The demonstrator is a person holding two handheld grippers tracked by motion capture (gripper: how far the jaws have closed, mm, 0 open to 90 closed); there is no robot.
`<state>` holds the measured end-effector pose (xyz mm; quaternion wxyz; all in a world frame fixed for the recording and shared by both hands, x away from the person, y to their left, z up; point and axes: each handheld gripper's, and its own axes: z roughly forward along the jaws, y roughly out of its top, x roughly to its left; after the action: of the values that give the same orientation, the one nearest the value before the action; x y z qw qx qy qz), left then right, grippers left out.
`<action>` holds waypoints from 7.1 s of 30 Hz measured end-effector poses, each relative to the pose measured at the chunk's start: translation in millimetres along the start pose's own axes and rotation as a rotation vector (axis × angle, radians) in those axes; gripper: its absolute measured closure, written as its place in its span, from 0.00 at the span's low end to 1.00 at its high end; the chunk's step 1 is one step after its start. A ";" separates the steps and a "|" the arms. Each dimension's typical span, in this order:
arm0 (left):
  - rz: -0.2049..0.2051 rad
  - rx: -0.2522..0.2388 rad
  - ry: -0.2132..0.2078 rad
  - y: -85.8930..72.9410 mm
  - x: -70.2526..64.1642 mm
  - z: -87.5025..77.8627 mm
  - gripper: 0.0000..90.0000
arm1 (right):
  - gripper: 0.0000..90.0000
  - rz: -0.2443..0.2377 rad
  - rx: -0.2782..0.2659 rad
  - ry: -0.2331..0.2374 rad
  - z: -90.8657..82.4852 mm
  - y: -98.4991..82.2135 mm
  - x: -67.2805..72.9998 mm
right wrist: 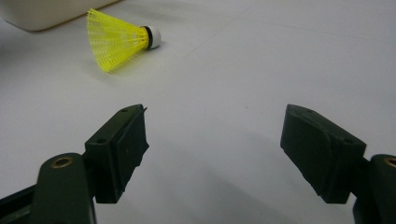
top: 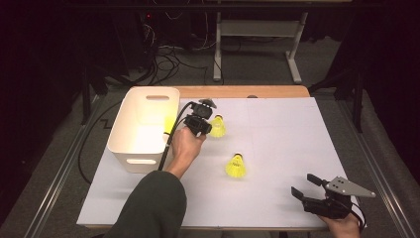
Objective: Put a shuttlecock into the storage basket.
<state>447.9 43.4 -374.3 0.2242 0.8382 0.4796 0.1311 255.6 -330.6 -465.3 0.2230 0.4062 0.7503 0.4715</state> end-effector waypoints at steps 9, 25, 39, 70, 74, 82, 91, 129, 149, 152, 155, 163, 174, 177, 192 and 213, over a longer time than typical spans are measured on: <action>-0.007 0.006 -0.029 2.6 1.4 -4.3 0.99 | 0.26 0.001 0.001 0.000 0.1 0.0 0.0; -0.016 -0.008 -0.083 8.3 6.3 -21.1 0.99 | 0.26 0.001 0.000 0.000 0.0 0.0 -0.1; -0.026 -0.019 -0.070 8.1 19.0 -33.5 0.99 | 0.26 0.000 0.001 -0.002 0.1 0.0 0.1; -0.013 -0.035 -0.061 8.3 33.2 -54.9 0.99 | 0.26 0.000 0.003 -0.001 0.3 -0.1 0.1; -0.013 -0.036 -0.064 8.3 36.2 -57.2 0.99 | 0.26 0.000 0.004 0.000 0.4 -0.1 0.0; -0.020 -0.047 -0.065 7.4 42.8 -64.5 0.99 | 0.26 0.001 0.004 0.001 0.6 -0.1 -0.2; -0.022 -0.052 -0.062 7.3 48.9 -71.7 0.99 | 0.26 0.003 0.004 0.001 0.6 -0.2 -0.3; -0.059 -0.071 -0.035 -5.9 79.5 -94.8 1.00 | 0.26 0.004 0.008 -0.004 0.9 -0.3 -0.3; -0.093 -0.077 -0.023 -18.1 99.1 -103.8 1.00 | 0.26 0.008 0.009 -0.003 1.2 -0.4 -1.0; -0.098 -0.077 -0.022 -20.5 102.6 -105.1 1.00 | 0.26 0.008 0.010 -0.003 1.3 -0.4 -1.0; -0.105 -0.079 -0.021 -22.7 105.7 -106.5 1.00 | 0.26 0.010 0.010 -0.004 1.2 -0.4 -0.8; -0.125 -0.081 -0.017 -28.7 113.6 -108.4 1.00 | 0.25 0.008 0.010 -0.004 1.2 -0.3 -0.8; -0.143 -0.082 -0.010 -33.8 120.4 -108.6 1.00 | 0.26 0.008 0.010 -0.003 1.2 -0.3 -0.8; -0.148 -0.082 -0.011 -35.1 122.4 -108.6 1.00 | 0.26 0.008 0.010 -0.003 1.2 -0.3 -0.8; -0.153 -0.071 0.001 -38.5 125.9 -103.8 1.00 | 0.26 0.008 0.010 -0.003 1.2 -0.3 -1.0; -0.159 -0.036 0.019 -45.5 131.6 -85.0 1.00 | 0.26 0.011 0.010 -0.004 1.5 -0.4 -1.4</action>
<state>443.5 198.1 -323.0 0.2445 0.7921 0.5442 0.1294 257.3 -331.1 -466.4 0.2198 0.4123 0.7499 0.4684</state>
